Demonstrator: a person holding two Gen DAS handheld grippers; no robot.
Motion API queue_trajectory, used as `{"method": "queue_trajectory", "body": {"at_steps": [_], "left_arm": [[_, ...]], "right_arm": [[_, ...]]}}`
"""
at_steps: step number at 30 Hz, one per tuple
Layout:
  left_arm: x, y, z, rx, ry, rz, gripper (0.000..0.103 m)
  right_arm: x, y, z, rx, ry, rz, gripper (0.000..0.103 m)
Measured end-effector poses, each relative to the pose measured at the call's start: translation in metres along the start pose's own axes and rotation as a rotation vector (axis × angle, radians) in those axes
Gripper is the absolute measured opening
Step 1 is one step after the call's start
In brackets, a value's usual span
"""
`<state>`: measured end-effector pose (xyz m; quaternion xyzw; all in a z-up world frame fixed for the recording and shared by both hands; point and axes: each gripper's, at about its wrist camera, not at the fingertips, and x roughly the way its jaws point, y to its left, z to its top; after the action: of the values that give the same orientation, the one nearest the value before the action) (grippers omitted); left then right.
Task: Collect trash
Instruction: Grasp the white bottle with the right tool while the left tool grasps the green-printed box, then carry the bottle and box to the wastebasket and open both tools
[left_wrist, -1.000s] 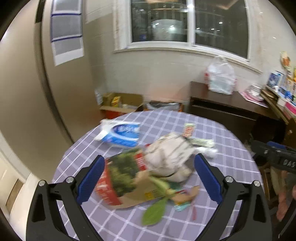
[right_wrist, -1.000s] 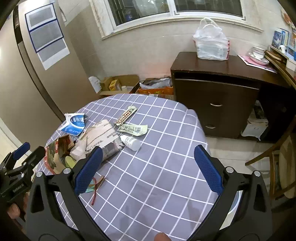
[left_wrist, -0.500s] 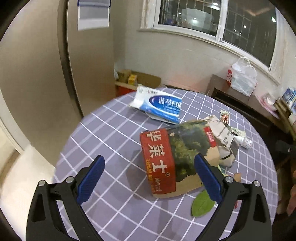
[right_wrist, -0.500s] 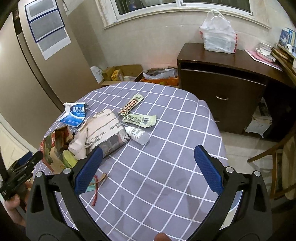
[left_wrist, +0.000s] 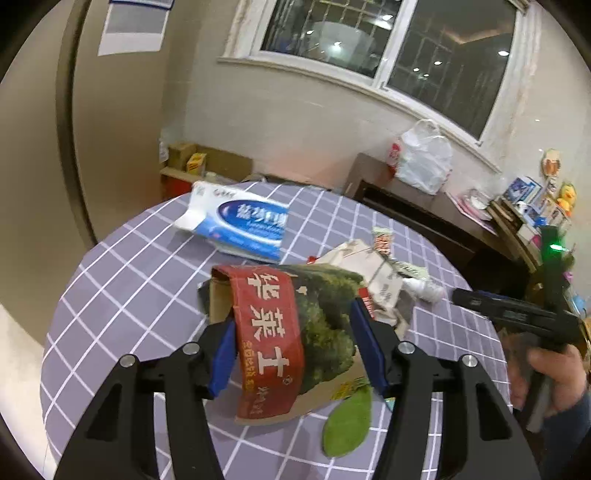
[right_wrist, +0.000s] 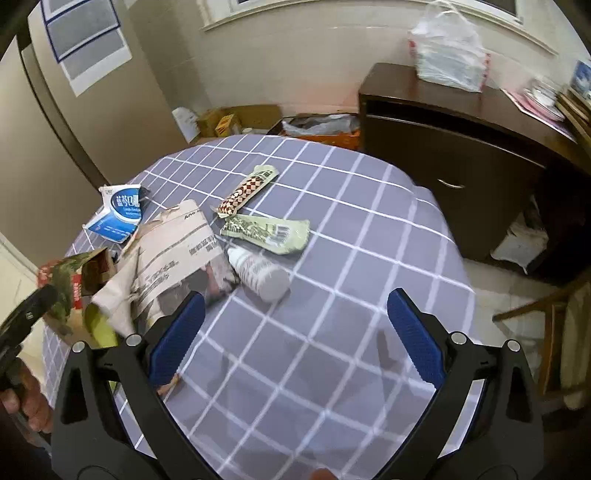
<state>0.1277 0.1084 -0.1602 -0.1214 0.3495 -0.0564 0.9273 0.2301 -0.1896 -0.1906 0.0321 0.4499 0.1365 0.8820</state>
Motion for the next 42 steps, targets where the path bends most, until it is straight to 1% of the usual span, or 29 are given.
{"method": "queue_trajectory", "body": {"at_steps": [1, 2, 3, 5, 6, 7, 8, 9, 13, 16, 18, 25, 27, 29, 31, 33, 38, 42], "left_arm": [[0.0, -0.002, -0.001, 0.007, 0.001, -0.016, 0.044], [0.002, -0.002, 0.0, 0.01, 0.004, -0.022, 0.04], [0.003, -0.003, -0.001, 0.018, 0.008, -0.034, 0.037], [0.002, -0.006, -0.002, 0.03, 0.002, -0.061, 0.029], [0.002, -0.007, -0.002, 0.037, 0.002, -0.083, 0.023], [0.001, -0.009, -0.002, 0.044, 0.001, -0.096, 0.017], [0.0, -0.011, -0.002, 0.054, -0.001, -0.103, 0.014], [-0.001, -0.016, -0.003, 0.074, -0.005, -0.111, 0.013], [-0.007, -0.029, -0.006, 0.117, -0.019, -0.103, 0.009], [-0.015, -0.034, -0.005, 0.13, -0.032, -0.091, 0.005], [-0.022, -0.039, -0.005, 0.147, -0.047, -0.065, 0.004], [-0.05, -0.044, -0.002, 0.14, -0.089, -0.062, 0.004], [-0.061, -0.05, 0.002, 0.133, -0.105, -0.091, 0.004], [-0.069, -0.062, 0.006, 0.148, -0.125, -0.112, 0.005], [-0.075, -0.084, 0.009, 0.186, -0.144, -0.139, 0.005], [-0.075, -0.107, 0.012, 0.219, -0.147, -0.172, 0.005], [-0.061, -0.167, 0.008, 0.274, -0.12, -0.26, 0.005], [-0.039, -0.224, -0.002, 0.318, -0.062, -0.354, 0.005]], "right_arm": [[0.006, 0.002, 0.002, -0.017, 0.004, 0.0, 0.096], [0.013, 0.004, 0.004, -0.035, 0.009, -0.004, 0.091], [0.024, 0.006, 0.007, -0.056, 0.024, -0.007, 0.081], [0.035, 0.008, 0.008, -0.072, 0.05, 0.0, 0.07], [0.036, 0.012, 0.009, -0.099, 0.029, -0.013, 0.061], [0.037, 0.015, 0.009, -0.116, 0.031, -0.023, 0.056], [0.037, 0.017, 0.009, -0.122, 0.033, -0.021, 0.039], [0.036, 0.018, 0.009, -0.12, 0.036, 0.006, 0.035], [0.025, 0.022, 0.001, -0.13, 0.02, 0.023, 0.034], [0.01, 0.02, -0.008, -0.097, 0.003, 0.054, 0.034], [0.001, 0.019, -0.012, -0.084, -0.009, 0.066, 0.034], [-0.037, 0.016, -0.023, -0.062, -0.064, 0.086, 0.034], [-0.048, 0.012, -0.026, -0.048, -0.083, 0.092, 0.034], [-0.058, 0.007, -0.028, -0.034, -0.101, 0.095, 0.034], [-0.077, -0.002, -0.034, -0.008, -0.136, 0.099, 0.034], [-0.094, -0.014, -0.04, 0.021, -0.166, 0.092, 0.034], [-0.13, -0.054, -0.056, 0.103, -0.222, 0.045, 0.034], [-0.156, -0.104, -0.072, 0.207, -0.257, -0.013, 0.034]]}}
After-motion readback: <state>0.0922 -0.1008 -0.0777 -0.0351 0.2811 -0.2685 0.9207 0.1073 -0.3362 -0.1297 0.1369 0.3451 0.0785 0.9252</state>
